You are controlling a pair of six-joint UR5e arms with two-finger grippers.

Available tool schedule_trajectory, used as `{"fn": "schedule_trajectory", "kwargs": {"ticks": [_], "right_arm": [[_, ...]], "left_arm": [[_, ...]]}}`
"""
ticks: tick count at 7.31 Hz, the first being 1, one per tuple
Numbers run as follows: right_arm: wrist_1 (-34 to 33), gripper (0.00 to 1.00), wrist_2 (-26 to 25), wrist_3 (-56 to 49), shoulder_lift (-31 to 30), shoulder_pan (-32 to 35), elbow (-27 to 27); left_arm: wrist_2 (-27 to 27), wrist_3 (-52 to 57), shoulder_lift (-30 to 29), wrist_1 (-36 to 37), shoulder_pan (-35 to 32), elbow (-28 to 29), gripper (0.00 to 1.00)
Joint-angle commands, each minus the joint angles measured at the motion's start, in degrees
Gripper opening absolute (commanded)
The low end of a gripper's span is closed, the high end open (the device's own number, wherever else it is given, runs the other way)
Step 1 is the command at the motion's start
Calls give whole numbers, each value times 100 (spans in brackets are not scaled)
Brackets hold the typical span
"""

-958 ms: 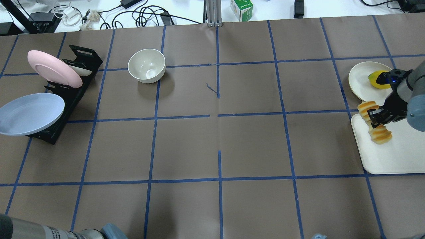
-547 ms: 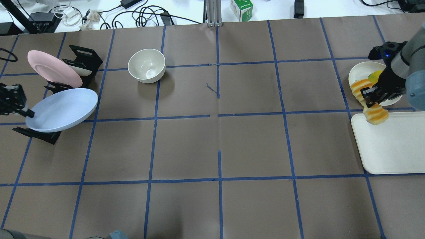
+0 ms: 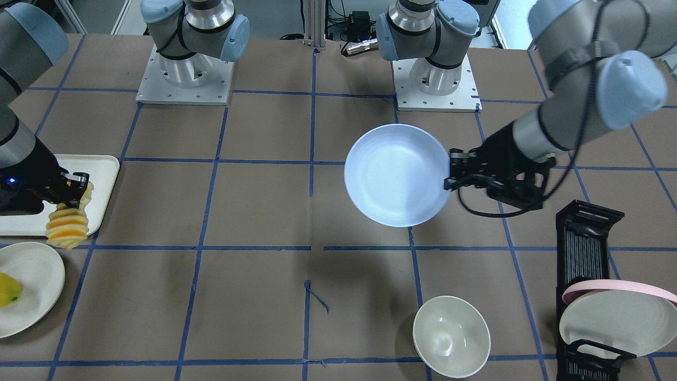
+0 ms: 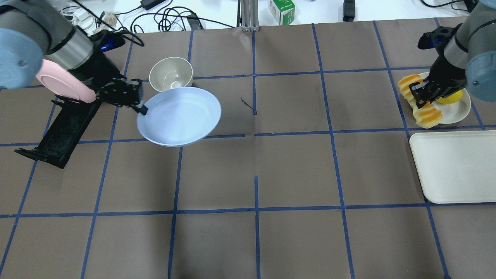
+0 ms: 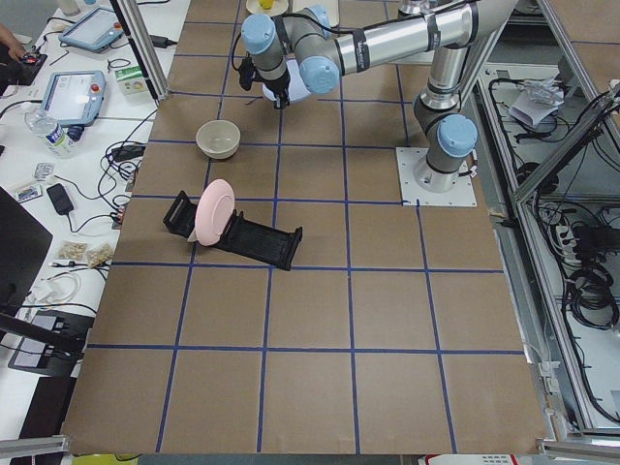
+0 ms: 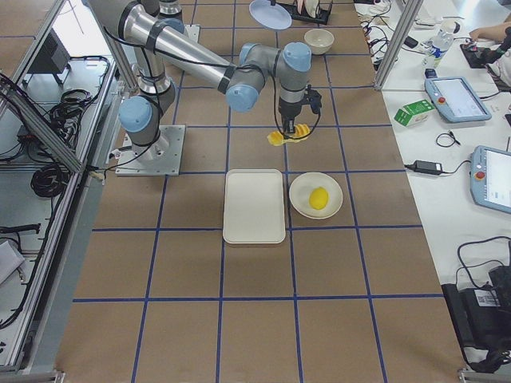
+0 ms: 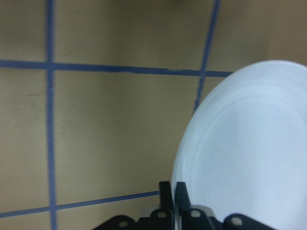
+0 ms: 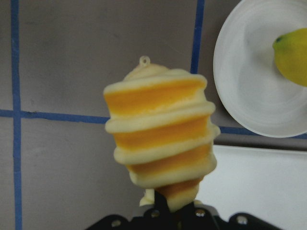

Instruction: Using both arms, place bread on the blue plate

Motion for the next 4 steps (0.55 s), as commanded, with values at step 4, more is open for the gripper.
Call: {"fn": "schedule_trajectory", "kwargs": {"ticks": [4], "right_arm": [[59,0,349,761,324,622,-70]], "left_arm": [[-182,17,-673,4300,-1137,-2207,0]]}}
